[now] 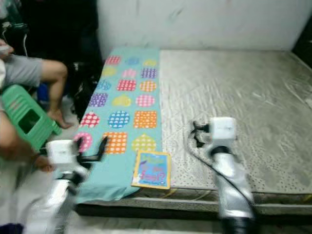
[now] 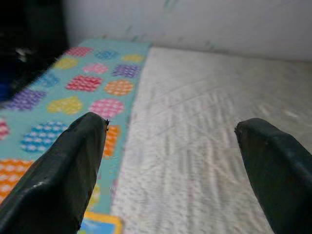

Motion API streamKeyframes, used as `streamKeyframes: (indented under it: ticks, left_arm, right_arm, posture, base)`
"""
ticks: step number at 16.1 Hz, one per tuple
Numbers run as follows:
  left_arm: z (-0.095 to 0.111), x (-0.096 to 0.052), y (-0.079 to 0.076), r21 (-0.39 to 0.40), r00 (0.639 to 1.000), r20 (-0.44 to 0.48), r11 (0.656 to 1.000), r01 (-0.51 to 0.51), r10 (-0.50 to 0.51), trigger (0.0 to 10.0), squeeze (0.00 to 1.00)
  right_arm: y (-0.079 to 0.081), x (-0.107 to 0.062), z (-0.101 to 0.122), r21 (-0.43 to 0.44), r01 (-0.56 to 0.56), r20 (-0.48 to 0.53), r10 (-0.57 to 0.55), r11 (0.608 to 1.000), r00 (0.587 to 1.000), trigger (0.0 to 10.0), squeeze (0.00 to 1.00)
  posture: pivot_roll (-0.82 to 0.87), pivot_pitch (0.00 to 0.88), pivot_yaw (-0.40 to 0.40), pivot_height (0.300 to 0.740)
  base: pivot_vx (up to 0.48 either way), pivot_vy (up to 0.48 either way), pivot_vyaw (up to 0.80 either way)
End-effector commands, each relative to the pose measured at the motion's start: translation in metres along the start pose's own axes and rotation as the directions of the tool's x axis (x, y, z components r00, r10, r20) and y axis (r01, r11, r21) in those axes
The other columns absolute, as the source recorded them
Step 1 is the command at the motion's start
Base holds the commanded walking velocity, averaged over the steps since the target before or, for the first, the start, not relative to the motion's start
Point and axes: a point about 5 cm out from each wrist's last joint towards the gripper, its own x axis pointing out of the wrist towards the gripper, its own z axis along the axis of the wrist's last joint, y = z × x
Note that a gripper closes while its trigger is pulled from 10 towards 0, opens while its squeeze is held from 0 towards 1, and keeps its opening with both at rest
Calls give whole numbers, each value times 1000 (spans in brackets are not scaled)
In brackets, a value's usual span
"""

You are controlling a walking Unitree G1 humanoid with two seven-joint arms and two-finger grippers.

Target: Clean up the room

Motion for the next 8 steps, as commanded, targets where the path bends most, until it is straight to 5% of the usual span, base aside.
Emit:
streamKeyframes:
  ticks: [1, 5, 8]
  left_arm:
    - [1, 2, -9, -13, 1000, 9, 1000, 27, -27, 10000, 0]
    - [0, 2, -9, -14, 1000, 4, 1000, 22, -22, 10000, 0]
    - [-2, 3, -7, -3, 1000, -15, 1000, -4, 4, 10000, 0]
  right_arm:
    - [-13, -3, -1, -14, 39, -3, -40, 999, 999, 10000, 0]
    - [-14, -4, -3, -16, 44, -6, -44, 999, 999, 10000, 0]
    - [-13, -4, -3, -16, 45, -7, -45, 999, 999, 10000, 0]
  posture:
    - [-101, 45, 25, 740]
    - [-101, 45, 25, 740]
    - [-100, 48, 29, 740]
  base:
    - [285, 0, 0]
    - [270, 0, 0]
    - [0, 0, 0]
